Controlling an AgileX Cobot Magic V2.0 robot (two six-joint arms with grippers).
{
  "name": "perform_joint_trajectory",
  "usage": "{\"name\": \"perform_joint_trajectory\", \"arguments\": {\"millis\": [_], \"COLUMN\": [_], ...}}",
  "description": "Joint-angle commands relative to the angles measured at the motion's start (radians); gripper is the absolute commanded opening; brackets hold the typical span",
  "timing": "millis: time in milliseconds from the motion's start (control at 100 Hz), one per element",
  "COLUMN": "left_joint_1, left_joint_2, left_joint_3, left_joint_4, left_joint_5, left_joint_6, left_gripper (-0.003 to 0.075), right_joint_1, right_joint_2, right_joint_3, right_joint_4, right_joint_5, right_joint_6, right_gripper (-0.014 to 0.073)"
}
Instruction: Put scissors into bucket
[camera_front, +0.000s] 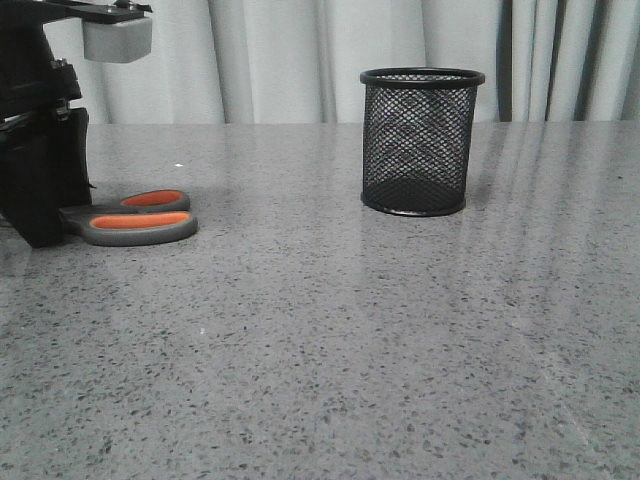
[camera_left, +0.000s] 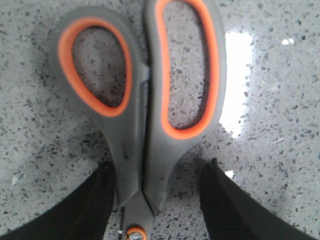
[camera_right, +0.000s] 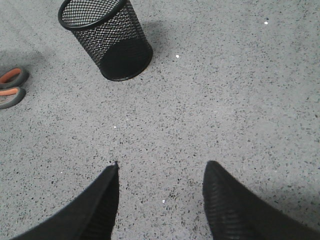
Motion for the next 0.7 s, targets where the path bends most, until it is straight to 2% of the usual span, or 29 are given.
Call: {"name": "perform_joint_trajectory", "arguments": {"millis": [0,690], "left_joint_1": [-0.009,-0.009], "left_joint_2": [-0.034,-0.034], "left_joint_3": [-0.025,-0.025], "left_joint_4": [-0.014,-0.046], "left_joint_5": [-0.03,-0.047], "left_joint_6": [0.003,0.003], "left_gripper": [0.0356,0.0355], "right_joint_1": [-0.004,-0.004], "right_joint_2": [0.013,0.013], "right_joint_3": [-0.028,-0.028], "right_joint_4": [0.016,0.016], "right_joint_5": [-0.051,-0.057], "right_joint_6": [-0.007,-0.007], "right_gripper": [0.0343,0.0343]}}
